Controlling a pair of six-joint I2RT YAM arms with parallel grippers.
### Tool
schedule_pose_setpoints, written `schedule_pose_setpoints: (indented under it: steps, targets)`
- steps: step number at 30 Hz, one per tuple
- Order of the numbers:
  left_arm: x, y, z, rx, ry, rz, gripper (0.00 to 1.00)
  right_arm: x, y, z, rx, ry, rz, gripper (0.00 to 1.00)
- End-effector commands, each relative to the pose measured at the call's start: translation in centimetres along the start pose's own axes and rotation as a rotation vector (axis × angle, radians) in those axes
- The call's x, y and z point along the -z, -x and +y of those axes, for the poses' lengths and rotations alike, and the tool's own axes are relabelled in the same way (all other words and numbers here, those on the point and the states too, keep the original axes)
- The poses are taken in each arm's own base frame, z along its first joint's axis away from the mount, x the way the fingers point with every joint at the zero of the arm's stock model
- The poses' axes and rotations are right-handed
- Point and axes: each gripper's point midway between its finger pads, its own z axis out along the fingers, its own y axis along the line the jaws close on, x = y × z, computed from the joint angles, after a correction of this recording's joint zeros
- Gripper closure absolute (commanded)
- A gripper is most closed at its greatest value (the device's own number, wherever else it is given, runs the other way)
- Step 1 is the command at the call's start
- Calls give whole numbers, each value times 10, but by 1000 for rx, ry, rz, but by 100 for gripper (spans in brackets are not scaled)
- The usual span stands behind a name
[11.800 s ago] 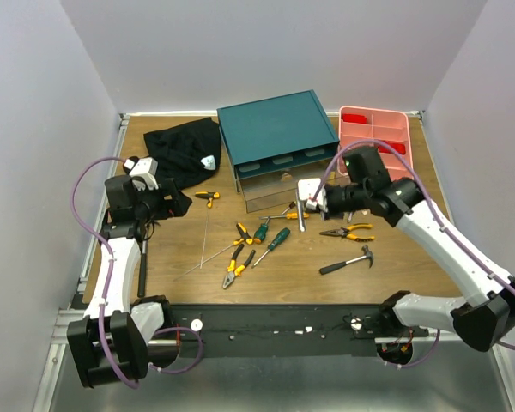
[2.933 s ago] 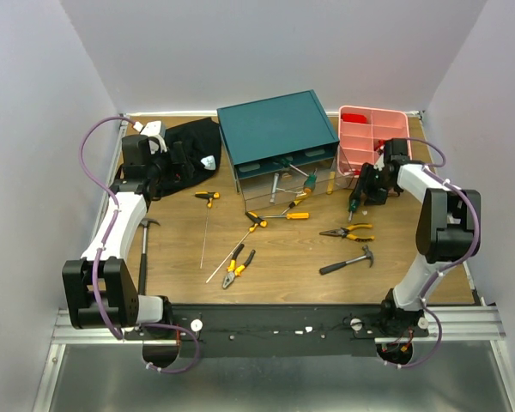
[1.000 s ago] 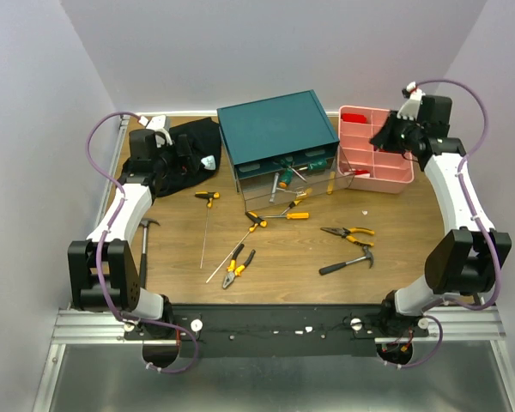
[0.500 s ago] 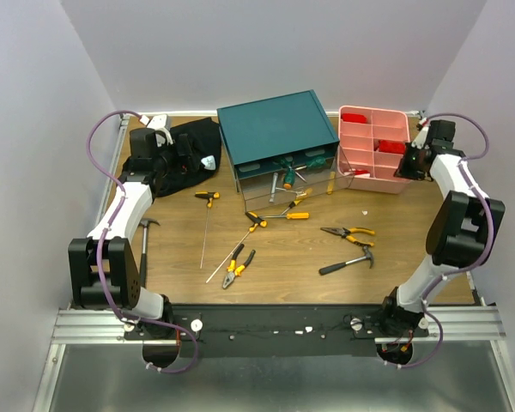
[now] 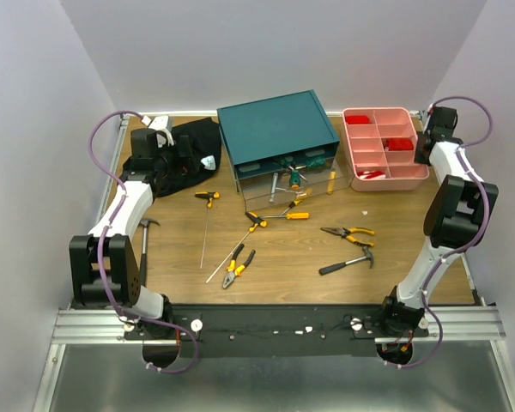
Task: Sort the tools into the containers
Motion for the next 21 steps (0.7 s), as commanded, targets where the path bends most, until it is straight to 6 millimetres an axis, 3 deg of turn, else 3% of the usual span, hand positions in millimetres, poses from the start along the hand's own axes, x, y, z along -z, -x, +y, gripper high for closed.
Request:
schedule_pose_setpoints:
  steps: [1, 3, 4, 6, 7, 8, 10, 12, 13, 14, 15, 17, 18, 19, 21]
  targets:
    - [-4, 8, 1, -13, 9, 0, 1, 1, 36, -36, 3, -165, -92, 99]
    - [-4, 11, 0, -21, 5, -5, 1, 4, 36, -25, -14, -99, -99, 99]
    - [-6, 9, -12, -40, -19, 0, 1, 16, 41, -20, -38, -61, -116, 99]
    - [-4, 15, -19, -60, -33, -11, 1, 34, 46, 10, -73, 122, -146, 98]
    - [-4, 16, -22, -79, -43, -11, 1, 57, 52, 19, -88, 185, -168, 93]
    - [-3, 19, -27, -95, -55, -17, 1, 74, 56, 47, -81, 355, -191, 88]
    - [-2, 21, -40, -141, -104, -18, 1, 91, 38, 76, -70, 474, -162, 78]
    - [-4, 31, -53, -168, -153, -38, 1, 112, 29, 92, -60, 544, -169, 76]
    - [-4, 35, -64, -180, -199, -41, 6, 112, 12, 104, -52, 563, -141, 76]
    - [-1, 47, -82, -197, -281, -58, 10, 120, 11, 106, -51, 568, -155, 76]
    - [-4, 46, -91, -197, -325, -46, 16, 122, 6, 109, -83, 579, -143, 76]
    - [2, 55, -123, -230, -464, -54, 51, 123, -7, 115, -94, 595, -127, 76]
    - [-1, 51, -131, -238, -490, -40, 68, 127, -8, 114, -97, 598, -135, 76]
    - [-1, 49, -139, -253, -516, -35, 97, 129, -11, 115, -94, 602, -129, 76]
    - [-1, 34, -162, -301, -607, 5, 100, 131, -14, 116, -88, 612, -122, 76]
